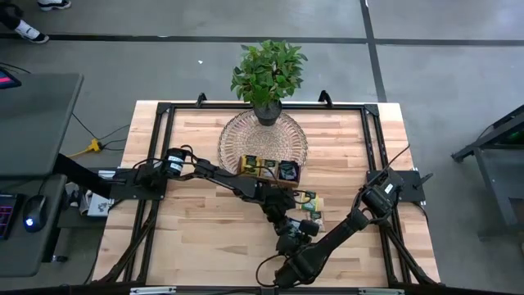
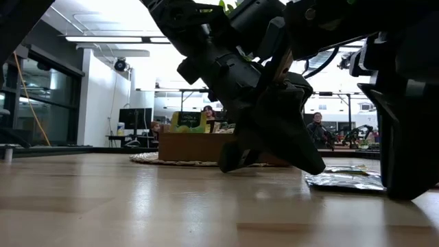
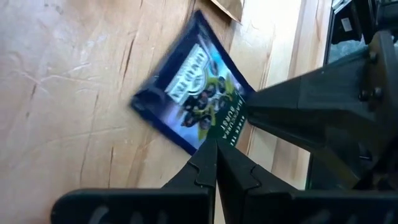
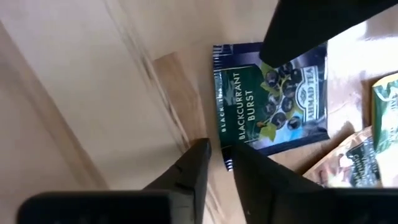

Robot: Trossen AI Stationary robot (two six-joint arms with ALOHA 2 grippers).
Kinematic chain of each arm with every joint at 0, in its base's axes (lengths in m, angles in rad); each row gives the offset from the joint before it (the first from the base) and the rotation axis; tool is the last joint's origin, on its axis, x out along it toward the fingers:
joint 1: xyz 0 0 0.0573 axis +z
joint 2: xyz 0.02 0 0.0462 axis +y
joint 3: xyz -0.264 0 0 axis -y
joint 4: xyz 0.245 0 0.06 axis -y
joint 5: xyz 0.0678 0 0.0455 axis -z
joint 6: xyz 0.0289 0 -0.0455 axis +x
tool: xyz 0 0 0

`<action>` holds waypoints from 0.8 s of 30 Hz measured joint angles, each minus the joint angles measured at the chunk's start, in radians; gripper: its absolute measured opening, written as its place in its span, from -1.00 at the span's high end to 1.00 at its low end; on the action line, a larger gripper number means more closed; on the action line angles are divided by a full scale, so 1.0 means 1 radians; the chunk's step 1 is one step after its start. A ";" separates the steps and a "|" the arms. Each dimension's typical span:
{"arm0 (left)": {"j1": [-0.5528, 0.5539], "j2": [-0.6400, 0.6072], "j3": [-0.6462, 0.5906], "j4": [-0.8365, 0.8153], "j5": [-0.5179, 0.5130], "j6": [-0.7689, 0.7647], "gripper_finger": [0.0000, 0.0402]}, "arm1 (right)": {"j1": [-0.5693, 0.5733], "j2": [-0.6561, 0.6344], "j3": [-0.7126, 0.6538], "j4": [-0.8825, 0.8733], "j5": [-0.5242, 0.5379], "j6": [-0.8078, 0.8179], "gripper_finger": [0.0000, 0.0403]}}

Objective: Pick & Place Tea
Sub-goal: Put the violet tea bag into the right section of the wooden organizer

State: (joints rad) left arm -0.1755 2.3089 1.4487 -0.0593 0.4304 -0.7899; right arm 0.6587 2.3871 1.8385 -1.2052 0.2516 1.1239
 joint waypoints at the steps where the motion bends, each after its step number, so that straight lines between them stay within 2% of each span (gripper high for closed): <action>1: -0.001 0.000 0.000 0.000 -0.007 0.001 1.00 | -0.001 0.000 0.000 0.005 -0.003 0.001 0.69; 6: -0.001 0.000 0.000 0.005 -0.019 0.004 1.00 | -0.007 0.000 0.001 0.017 -0.008 0.032 0.96; 16: -0.004 -0.001 0.000 0.005 -0.082 0.028 1.00 | 0.003 -0.049 -0.005 0.038 -0.011 0.045 0.99; 20: -0.006 -0.006 0.015 -0.018 -0.101 0.086 1.00 | 0.003 -0.103 -0.009 0.045 -0.019 0.043 1.00; 24: -0.002 0.005 0.080 -0.079 -0.089 0.194 1.00 | 0.016 -0.175 -0.004 0.036 0.021 0.029 1.00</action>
State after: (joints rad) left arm -0.1774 2.3135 1.5289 -0.1384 0.3410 -0.5959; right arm 0.6745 2.2125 1.8343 -1.1690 0.2728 1.1528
